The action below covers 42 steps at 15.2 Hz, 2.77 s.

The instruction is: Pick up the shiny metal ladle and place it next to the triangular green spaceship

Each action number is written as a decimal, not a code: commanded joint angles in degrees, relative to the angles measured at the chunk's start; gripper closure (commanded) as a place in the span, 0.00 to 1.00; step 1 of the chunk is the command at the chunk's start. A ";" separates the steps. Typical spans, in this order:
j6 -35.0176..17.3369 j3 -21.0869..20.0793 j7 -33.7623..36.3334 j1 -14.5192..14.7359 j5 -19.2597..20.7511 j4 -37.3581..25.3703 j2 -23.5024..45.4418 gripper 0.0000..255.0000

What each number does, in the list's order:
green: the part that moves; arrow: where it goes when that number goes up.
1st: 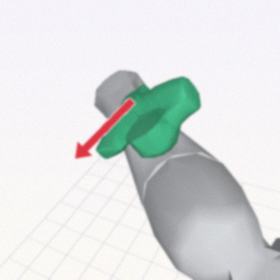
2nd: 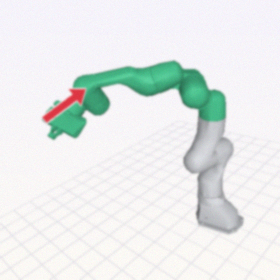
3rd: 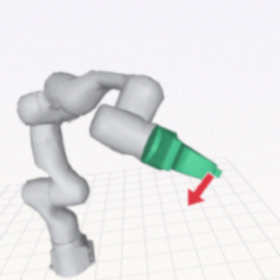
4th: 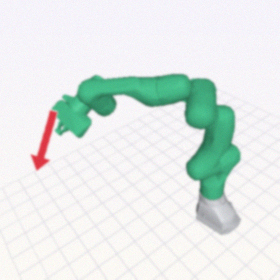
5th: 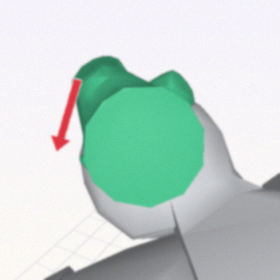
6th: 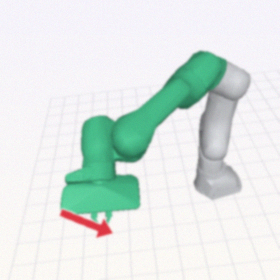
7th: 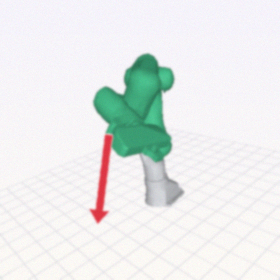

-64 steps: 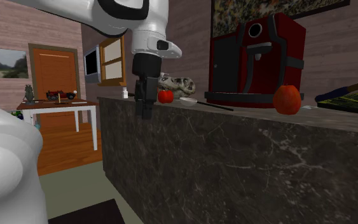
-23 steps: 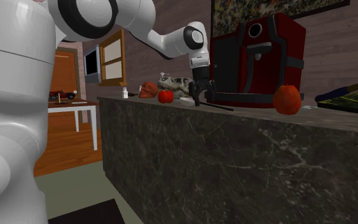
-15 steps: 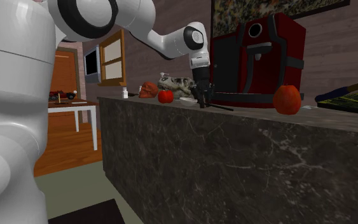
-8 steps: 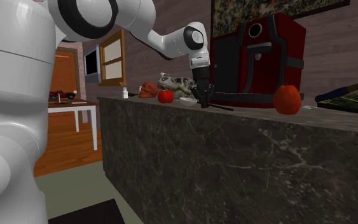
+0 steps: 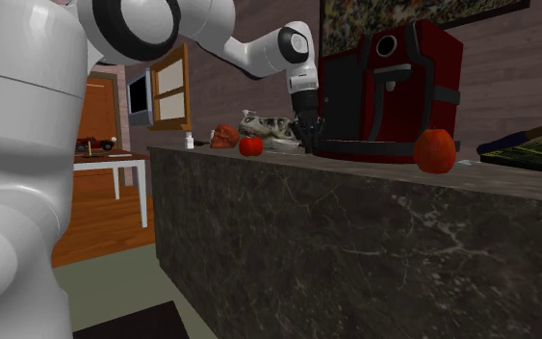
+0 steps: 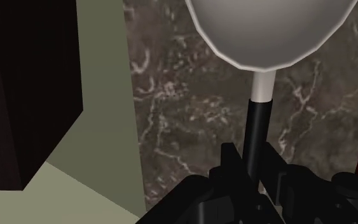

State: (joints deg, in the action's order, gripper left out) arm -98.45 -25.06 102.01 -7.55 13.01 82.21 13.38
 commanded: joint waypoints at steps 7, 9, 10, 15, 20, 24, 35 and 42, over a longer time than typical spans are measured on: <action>6.98 -0.18 -0.58 1.02 0.65 -8.49 1.63 1.00; 8.88 -0.22 -0.68 1.42 0.98 -11.05 2.35 1.00; 9.86 -0.24 -0.73 1.65 1.17 -12.41 2.75 1.00; 15.16 -0.30 -1.01 3.16 2.43 -20.12 5.32 1.00; 21.57 -0.17 -1.47 5.70 4.50 -30.41 9.34 1.00; 27.29 0.37 -2.20 8.80 6.78 -40.70 13.85 1.00; 21.95 2.85 -15.42 -5.87 1.85 -31.85 8.29 1.00; 13.99 3.31 -17.18 -10.22 -0.77 -19.51 3.48 1.00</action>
State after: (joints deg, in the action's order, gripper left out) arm -83.59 -21.72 84.67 -17.69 12.35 61.62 17.11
